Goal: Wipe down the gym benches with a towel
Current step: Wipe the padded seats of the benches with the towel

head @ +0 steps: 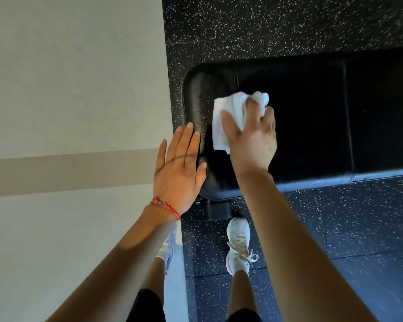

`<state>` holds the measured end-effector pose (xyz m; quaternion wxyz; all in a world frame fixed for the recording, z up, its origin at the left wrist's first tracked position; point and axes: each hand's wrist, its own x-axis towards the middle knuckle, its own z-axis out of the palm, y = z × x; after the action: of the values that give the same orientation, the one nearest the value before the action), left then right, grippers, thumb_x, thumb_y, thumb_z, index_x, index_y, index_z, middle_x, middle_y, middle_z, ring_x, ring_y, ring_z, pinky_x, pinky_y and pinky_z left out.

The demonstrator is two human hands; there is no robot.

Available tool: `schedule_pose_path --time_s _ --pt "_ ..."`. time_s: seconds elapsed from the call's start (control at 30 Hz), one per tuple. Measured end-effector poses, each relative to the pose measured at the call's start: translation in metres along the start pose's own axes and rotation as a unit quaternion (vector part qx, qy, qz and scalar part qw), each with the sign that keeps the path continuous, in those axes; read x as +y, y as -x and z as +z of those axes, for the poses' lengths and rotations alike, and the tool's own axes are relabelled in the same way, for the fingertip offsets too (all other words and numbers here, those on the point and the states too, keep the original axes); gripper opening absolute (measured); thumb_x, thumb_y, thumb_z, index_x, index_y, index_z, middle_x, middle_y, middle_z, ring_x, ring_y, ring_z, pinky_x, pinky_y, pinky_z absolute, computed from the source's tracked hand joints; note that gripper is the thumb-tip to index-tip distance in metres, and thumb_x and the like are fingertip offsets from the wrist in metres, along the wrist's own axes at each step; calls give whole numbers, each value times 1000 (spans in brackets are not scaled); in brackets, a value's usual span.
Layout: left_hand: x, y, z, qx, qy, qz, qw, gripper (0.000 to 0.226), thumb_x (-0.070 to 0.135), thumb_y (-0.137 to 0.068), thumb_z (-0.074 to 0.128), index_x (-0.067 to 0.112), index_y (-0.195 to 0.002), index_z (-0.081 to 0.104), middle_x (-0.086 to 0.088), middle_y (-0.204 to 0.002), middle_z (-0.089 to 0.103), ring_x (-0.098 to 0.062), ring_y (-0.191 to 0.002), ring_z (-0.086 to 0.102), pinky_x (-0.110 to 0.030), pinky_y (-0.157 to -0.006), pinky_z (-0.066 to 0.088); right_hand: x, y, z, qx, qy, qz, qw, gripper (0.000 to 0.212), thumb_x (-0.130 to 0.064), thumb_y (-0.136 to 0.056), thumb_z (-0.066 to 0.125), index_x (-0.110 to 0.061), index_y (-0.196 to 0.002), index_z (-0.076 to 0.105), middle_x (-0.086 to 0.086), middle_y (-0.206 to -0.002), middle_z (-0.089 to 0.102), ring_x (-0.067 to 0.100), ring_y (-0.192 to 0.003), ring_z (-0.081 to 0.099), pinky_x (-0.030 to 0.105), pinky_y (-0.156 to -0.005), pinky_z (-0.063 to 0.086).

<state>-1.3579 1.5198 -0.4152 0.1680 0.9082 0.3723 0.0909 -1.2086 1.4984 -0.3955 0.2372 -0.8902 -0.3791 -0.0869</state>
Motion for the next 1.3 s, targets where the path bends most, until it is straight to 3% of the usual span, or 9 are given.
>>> schedule_pose_path --time_s 0.2,0.53,0.67,0.8,0.97,1.07,1.2,1.3 --pt "4 -17 -2 2 -12 -5 1000 55 29 -91 37 2 -139 40 -16 -147 36 -24 -136 24 -42 -110 17 15 43 -21 -42 -6 3 999 39 -45 -82 58 -13 -99 45 15 -74 55 28 -61 55 28 -46 44" --pt "13 -20 -1 3 -35 -16 999 54 23 -88 36 -1 -136 40 -20 -146 36 -29 -134 27 -43 -110 18 -5 -48 28 11 -14 -6 1000 46 -47 -78 48 -5 -87 65 15 -69 56 29 -54 55 28 -44 45" --pt "23 -21 -2 9 -44 -38 998 53 22 -89 35 -4 -134 42 -22 -144 38 -30 -133 27 -43 -109 19 8 -33 15 -5 -35 -18 999 44 -45 -79 50 -6 -93 64 16 -72 56 29 -57 56 29 -46 47" --pt "33 -22 0 12 -56 -48 997 52 23 -90 36 -2 -134 42 -21 -145 37 -31 -134 28 -45 -109 21 29 10 -8 -26 -5 -58 998 42 -51 -86 46 -11 -98 51 12 -69 55 25 -56 55 28 -47 47" --pt "54 -22 8 19 -54 -41 998 50 22 -91 36 1 -136 42 -19 -145 38 -29 -135 26 -47 -107 23 61 56 -44 -78 -25 -71 994 45 -48 -85 51 -6 -102 54 14 -69 54 27 -57 54 31 -51 49" --pt "65 -22 11 24 -64 -45 997 50 24 -92 36 3 -137 43 -17 -147 37 -29 -136 26 -48 -109 23 74 22 -33 -64 -33 -96 993 42 -49 -84 50 -9 -96 51 14 -67 55 27 -55 54 30 -47 47" --pt "79 -25 20 27 -67 -83 994 51 27 -92 36 4 -137 43 -16 -147 37 -28 -136 27 -48 -111 19 73 -43 -13 -45 -63 -42 996 43 -44 -80 51 -5 -93 63 19 -75 58 34 -60 57 35 -49 50" --pt "86 -25 22 31 -71 -106 991 50 25 -91 35 4 -136 44 -15 -146 38 -28 -136 27 -46 -111 16 85 -30 -17 -44 -51 -55 996 40 -44 -81 50 -9 -98 57 18 -78 58 33 -62 58 35 -50 52"
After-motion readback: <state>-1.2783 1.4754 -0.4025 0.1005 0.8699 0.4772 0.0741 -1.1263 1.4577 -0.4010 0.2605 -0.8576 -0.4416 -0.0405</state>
